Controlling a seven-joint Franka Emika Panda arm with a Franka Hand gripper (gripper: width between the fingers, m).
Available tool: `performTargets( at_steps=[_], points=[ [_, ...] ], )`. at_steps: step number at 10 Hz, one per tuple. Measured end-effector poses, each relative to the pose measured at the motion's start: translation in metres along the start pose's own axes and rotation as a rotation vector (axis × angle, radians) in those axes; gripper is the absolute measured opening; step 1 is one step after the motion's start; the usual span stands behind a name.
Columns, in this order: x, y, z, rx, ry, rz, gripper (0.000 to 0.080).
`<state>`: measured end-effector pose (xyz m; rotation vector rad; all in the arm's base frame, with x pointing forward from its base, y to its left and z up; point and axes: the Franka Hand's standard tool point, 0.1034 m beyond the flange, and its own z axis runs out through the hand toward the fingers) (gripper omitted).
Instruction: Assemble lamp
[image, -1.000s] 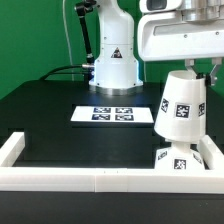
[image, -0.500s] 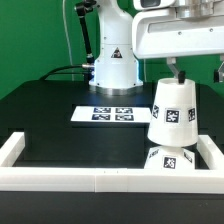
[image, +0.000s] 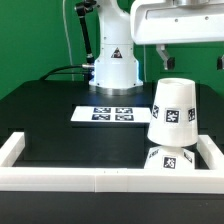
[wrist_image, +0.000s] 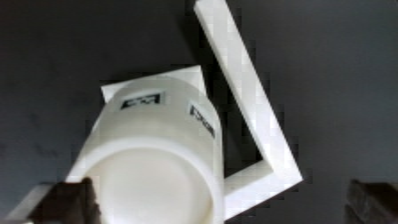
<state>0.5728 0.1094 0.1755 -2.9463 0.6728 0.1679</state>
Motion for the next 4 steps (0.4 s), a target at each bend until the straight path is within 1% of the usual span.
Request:
performTargets(
  at_steps=[1,2,4],
  points=[
    [-0.0029,-0.0018,0.0015,-0.023,0.008,0.006,0.0698],
    [-0.0057,-0.0037,0.0058,-0.024,0.014,0.001,0.0699],
    [-0.0056,-0.0031,0.0065,-0.023,0.012,0.002,0.0699]
  ],
)
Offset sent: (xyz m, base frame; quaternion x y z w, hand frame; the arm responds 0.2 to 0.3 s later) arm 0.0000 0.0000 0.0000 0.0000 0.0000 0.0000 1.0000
